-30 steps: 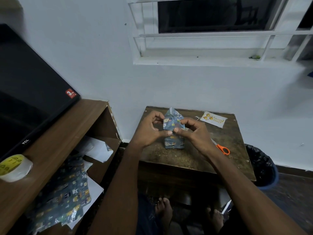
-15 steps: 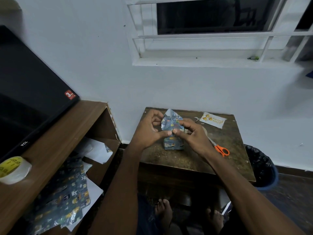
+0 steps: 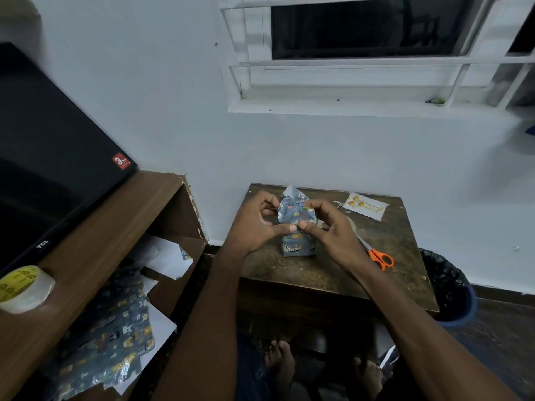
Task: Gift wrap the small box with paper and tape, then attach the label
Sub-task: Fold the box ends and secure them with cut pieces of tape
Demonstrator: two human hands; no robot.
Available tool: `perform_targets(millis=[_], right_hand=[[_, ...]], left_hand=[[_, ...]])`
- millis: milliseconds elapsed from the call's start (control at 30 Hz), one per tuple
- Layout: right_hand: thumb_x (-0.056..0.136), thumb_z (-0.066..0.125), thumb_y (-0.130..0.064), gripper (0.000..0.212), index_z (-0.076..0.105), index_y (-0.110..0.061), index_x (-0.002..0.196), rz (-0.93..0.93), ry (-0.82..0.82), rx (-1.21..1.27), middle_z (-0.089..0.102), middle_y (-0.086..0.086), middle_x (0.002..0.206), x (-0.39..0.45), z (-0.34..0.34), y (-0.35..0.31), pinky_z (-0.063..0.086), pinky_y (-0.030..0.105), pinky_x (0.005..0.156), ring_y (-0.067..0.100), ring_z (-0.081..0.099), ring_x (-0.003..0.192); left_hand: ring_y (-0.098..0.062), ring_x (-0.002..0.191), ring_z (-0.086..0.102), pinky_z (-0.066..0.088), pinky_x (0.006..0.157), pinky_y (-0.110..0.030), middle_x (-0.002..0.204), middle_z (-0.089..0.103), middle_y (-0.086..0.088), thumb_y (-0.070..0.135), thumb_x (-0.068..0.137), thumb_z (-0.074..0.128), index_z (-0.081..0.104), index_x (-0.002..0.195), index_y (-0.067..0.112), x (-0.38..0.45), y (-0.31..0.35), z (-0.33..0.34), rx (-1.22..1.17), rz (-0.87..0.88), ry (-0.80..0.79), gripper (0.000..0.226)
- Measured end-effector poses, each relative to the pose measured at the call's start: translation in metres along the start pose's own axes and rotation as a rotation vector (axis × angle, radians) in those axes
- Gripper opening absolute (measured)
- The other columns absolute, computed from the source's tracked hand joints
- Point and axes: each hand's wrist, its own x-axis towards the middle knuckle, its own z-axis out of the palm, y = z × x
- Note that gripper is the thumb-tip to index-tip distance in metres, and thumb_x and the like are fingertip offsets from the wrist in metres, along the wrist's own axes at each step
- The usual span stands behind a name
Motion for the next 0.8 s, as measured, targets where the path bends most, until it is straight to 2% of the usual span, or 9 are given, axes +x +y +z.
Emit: perform_targets(millis=[100,200,267,367,467,600,667,733,800], right_hand=[[0.096,0.074,-0.019,0.031,0.07,-0.023,0.126,-0.005,-0.016,-0.049,0.068,-0.002,0.13,0.001,-0.001,0.0,0.053,0.057,0.104,0.018,0.063,0.125],[0.1,0.068,-0.016,0.028,0.073,-0.023,0.127,0.025,-0.053,-0.071,0.061,0.0,0.131,0.001,-0.001,-0.003,0.047,0.053,0.112,0.013,0.058,0.127],[0.104,0.062,-0.016,0.026,0.073,-0.024,0.127,0.04,-0.11,-0.094,0.055,0.002,0.129,0.001,0.0,-0.004,0.045,0.051,0.114,0.014,0.055,0.127],[0.106,0.058,-0.016,0.028,0.072,-0.025,0.128,0.043,-0.151,-0.112,0.051,0.003,0.132,0.0,-0.001,-0.007,0.042,0.048,0.117,0.011,0.052,0.13],[0.107,0.056,-0.013,0.031,0.07,-0.022,0.133,0.045,-0.169,-0.107,0.049,0.001,0.138,-0.001,-0.002,-0.008,0.041,0.046,0.119,0.009,0.049,0.133],[0.107,0.054,-0.009,0.035,0.07,-0.03,0.13,0.018,-0.175,-0.091,0.051,-0.002,0.141,0.0,-0.002,-0.006,0.04,0.044,0.119,0.009,0.049,0.136],[0.106,0.054,-0.006,0.036,0.071,-0.027,0.13,0.002,-0.156,-0.077,0.054,-0.003,0.141,-0.001,-0.001,-0.007,0.044,0.04,0.115,0.009,0.052,0.135],[0.105,0.056,-0.004,0.034,0.072,-0.023,0.128,-0.019,-0.12,-0.05,0.058,-0.003,0.141,-0.001,0.001,-0.009,0.047,0.035,0.108,0.007,0.055,0.131],[0.104,0.06,-0.007,0.03,0.074,-0.022,0.125,-0.064,-0.08,-0.061,0.061,-0.003,0.142,0.0,0.002,-0.008,0.047,0.038,0.105,0.007,0.055,0.132]], left_hand=[[-0.009,0.114,0.072,0.058,0.077,-0.026,0.118,0.075,0.003,0.028,0.066,0.101,0.057,0.11,0.019,0.0,0.001,0.001,-0.029,0.003,-0.018,0.063],[-0.013,0.116,0.071,0.063,0.087,-0.047,0.121,0.074,0.003,0.045,0.059,0.099,0.051,0.11,0.031,0.001,-0.001,0.002,-0.02,0.005,-0.02,0.072],[-0.013,0.114,0.072,0.063,0.088,-0.054,0.118,0.075,0.006,0.047,0.06,0.099,0.052,0.107,0.033,0.001,-0.001,0.003,-0.001,0.02,-0.025,0.068],[-0.01,0.108,0.073,0.063,0.08,-0.043,0.111,0.075,0.011,0.045,0.061,0.099,0.057,0.099,0.032,0.0,0.002,0.004,0.025,0.031,-0.016,0.058],[-0.008,0.106,0.073,0.06,0.074,-0.031,0.108,0.075,0.012,0.034,0.064,0.101,0.059,0.098,0.029,0.0,0.001,0.004,0.025,0.031,-0.017,0.054],[-0.004,0.108,0.07,0.057,0.079,-0.028,0.111,0.074,0.017,0.045,0.061,0.098,0.065,0.101,0.036,-0.001,0.003,0.004,0.058,0.029,-0.01,0.052],[-0.002,0.11,0.069,0.058,0.08,-0.03,0.112,0.074,0.018,0.047,0.062,0.097,0.067,0.102,0.038,-0.001,0.005,0.004,0.074,0.029,-0.003,0.051],[-0.003,0.113,0.069,0.062,0.08,-0.033,0.119,0.072,0.013,0.041,0.066,0.098,0.069,0.104,0.036,-0.002,0.005,0.004,0.059,0.037,0.008,0.049],[-0.005,0.114,0.07,0.063,0.079,-0.035,0.126,0.069,0.008,0.035,0.068,0.098,0.069,0.106,0.035,-0.003,0.006,0.003,0.036,0.049,0.026,0.048]])
